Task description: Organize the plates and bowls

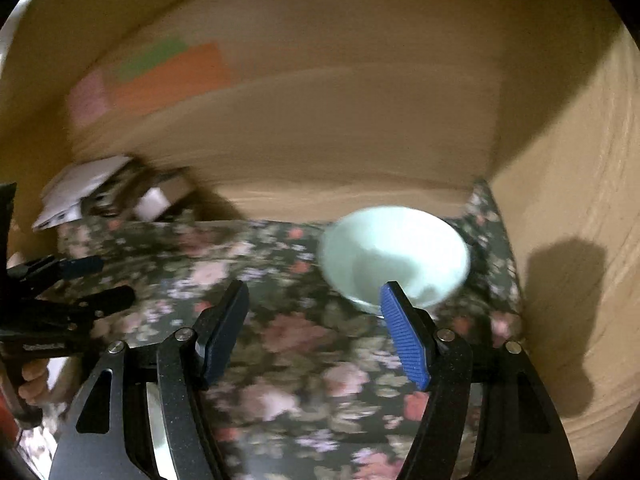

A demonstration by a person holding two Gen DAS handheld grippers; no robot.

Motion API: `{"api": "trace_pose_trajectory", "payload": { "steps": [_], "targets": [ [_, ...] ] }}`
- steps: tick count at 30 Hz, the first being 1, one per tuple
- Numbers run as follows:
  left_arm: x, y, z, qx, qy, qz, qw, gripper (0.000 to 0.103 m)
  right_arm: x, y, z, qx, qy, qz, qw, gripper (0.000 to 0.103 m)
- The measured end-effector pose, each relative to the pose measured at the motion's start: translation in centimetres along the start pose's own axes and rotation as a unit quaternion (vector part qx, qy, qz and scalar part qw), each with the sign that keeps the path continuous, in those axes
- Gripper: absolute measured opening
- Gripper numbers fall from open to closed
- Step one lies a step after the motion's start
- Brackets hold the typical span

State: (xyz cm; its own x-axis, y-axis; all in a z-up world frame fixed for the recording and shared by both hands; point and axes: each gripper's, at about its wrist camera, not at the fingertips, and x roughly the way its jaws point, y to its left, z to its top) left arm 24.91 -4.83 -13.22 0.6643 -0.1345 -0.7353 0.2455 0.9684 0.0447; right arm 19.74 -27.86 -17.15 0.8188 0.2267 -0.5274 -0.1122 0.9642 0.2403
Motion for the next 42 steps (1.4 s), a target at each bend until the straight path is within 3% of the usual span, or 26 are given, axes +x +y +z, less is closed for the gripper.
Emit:
{"api": "trace_pose_trajectory", "payload": {
  "steps": [13, 24, 29, 32, 42],
  "targets": [
    [5.2, -2.7, 4.6, 0.011, 0.034, -0.008, 0.9993, 0.082, 4.5, -6.3, 0.7, 0.057, 0.056, -0.065, 0.995, 0.065],
    [7.9, -5.1, 5.4, 0.039, 0.035, -0.028, 0.9982, 0.083, 7.0, -8.7, 0.3, 0.100, 0.089, -0.047, 0.990, 0.064],
    [8.2, -5.4, 5.2, 0.041, 0.033, -0.030, 0.9982, 0.083, 7.7, -8.7, 0.4, 0.110, 0.103, -0.018, 0.988, 0.045],
    [8.0, -5.4, 5.1, 0.037, 0.033, -0.034, 0.9982, 0.083, 7.9, -8.1, 0.6, 0.100, 0.099, -0.026, 0.990, 0.041],
    [8.1, -5.1, 5.0, 0.027, 0.050, -0.042, 0.9975, 0.083, 6.6, -3.8, -0.5, 0.028, 0.120, 0.020, 0.992, 0.036]
  ]
}}
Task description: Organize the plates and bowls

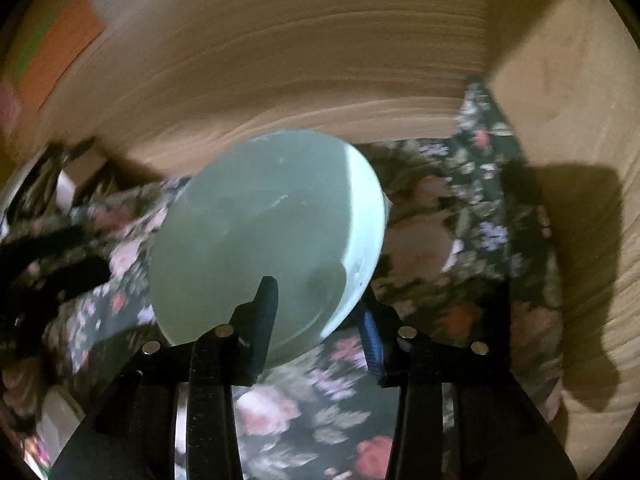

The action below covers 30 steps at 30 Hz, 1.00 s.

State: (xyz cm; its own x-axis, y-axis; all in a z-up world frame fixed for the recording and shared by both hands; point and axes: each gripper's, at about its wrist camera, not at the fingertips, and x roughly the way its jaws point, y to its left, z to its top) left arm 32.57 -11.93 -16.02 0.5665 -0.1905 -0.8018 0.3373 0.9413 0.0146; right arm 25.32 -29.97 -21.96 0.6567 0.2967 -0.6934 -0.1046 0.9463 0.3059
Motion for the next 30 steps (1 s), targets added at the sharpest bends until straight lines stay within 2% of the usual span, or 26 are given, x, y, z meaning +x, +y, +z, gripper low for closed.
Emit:
{"api": "trace_pose_trajectory", "payload": {
  "steps": [8, 13, 20, 30],
  "targets": [
    [0.7, 0.3, -0.8, 0.010, 0.014, 0.020, 0.9997, 0.083, -0.4, 3.3, -1.7, -0.052, 0.026, 0.037, 0.998, 0.034],
    [1.7, 0.8, -1.5, 0.007, 0.034, 0.030, 0.9989, 0.082, -0.9, 4.1, -2.2, -0.051, 0.025, 0.039, 0.998, 0.034],
    [2.1, 0.6, -2.3, 0.002, 0.064, 0.015, 0.9978, 0.058, -1.0, 3.8, -2.5, -0.022, 0.015, 0.040, 0.999, 0.035],
    [3.1, -0.4, -2.7, 0.015, 0.077, 0.001, 0.9969, 0.025, -0.9, 4.3, -2.6, -0.009, 0.000, 0.042, 0.999, 0.036]
  ]
}}
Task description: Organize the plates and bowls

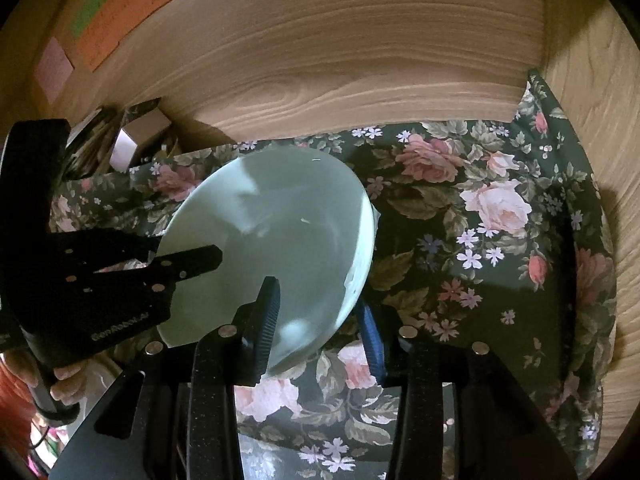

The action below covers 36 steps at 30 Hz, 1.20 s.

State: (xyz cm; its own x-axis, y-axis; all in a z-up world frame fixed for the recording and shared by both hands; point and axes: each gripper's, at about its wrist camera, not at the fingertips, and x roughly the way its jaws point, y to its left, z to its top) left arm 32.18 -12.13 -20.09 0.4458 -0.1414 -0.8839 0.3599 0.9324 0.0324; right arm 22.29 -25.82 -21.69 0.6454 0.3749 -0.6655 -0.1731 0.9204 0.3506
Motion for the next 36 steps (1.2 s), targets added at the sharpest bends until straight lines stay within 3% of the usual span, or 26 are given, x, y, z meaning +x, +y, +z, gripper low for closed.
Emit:
{"api": "trace_pose_trajectory", "payload": {
  "steps": [14, 36],
  "targets": [
    [-3.0, -0.8, -0.5, 0.026, -0.037, 0.011, 0.9989, 0.024, -2.2, 1.1, 0.1, -0.001, -0.034, 0.004, 0.999, 0.034],
    [-12.9, 1.8, -5.0, -0.038, -0.122, 0.026, 0.9915, 0.024, -7.9, 8.3, -0.5, -0.074, -0.097, 0.041, 0.992, 0.034]
  ]
}}
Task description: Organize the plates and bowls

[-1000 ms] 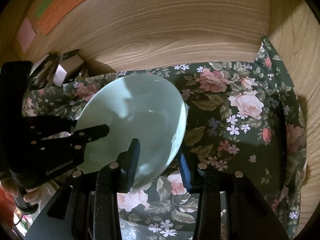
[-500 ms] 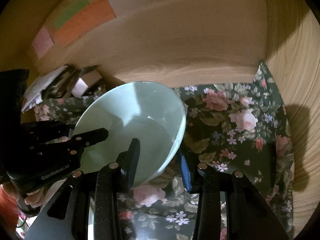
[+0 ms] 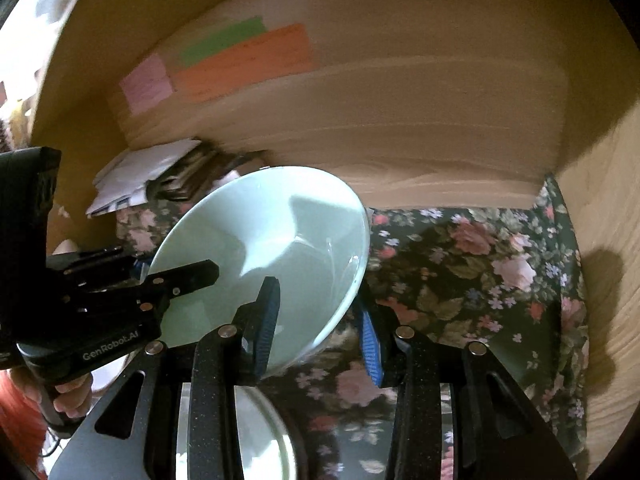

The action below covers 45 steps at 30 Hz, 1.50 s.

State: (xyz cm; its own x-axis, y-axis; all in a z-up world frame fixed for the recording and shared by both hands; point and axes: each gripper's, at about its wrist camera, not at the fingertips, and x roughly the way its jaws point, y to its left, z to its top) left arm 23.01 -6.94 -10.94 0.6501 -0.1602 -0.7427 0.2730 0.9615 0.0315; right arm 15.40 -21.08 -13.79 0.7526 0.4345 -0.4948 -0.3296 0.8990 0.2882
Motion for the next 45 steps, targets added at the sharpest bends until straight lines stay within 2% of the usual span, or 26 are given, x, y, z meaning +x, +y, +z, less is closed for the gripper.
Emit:
{"api": "trace_pose_trajectory", "payload": {
  "steps": [13, 26, 33, 45],
  "targets": [
    [-5.3, 4.4, -3.8, -0.048, -0.027, 0.031, 0.9980, 0.024, 0.2, 5.9, -0.4, -0.048, -0.003, 0.043, 0.998, 0.034],
    [-8.9, 9.1, -7.5, -0.098, -0.039, 0.072, 0.9918, 0.024, 1.7, 11.9, -1.1, -0.094, 0.012, 0.094, 0.991, 0.034],
    [-10.5, 11.2, -9.5, -0.127, -0.045, 0.090, 0.9868, 0.024, 2.4, 14.3, -1.8, -0.110, 0.025, 0.118, 0.987, 0.034],
    [-11.4, 13.7, -13.3, -0.158, -0.034, 0.117, 0.9799, 0.024, 4.6, 17.3, -3.3, -0.128, 0.062, 0.146, 0.979, 0.034]
  ]
}}
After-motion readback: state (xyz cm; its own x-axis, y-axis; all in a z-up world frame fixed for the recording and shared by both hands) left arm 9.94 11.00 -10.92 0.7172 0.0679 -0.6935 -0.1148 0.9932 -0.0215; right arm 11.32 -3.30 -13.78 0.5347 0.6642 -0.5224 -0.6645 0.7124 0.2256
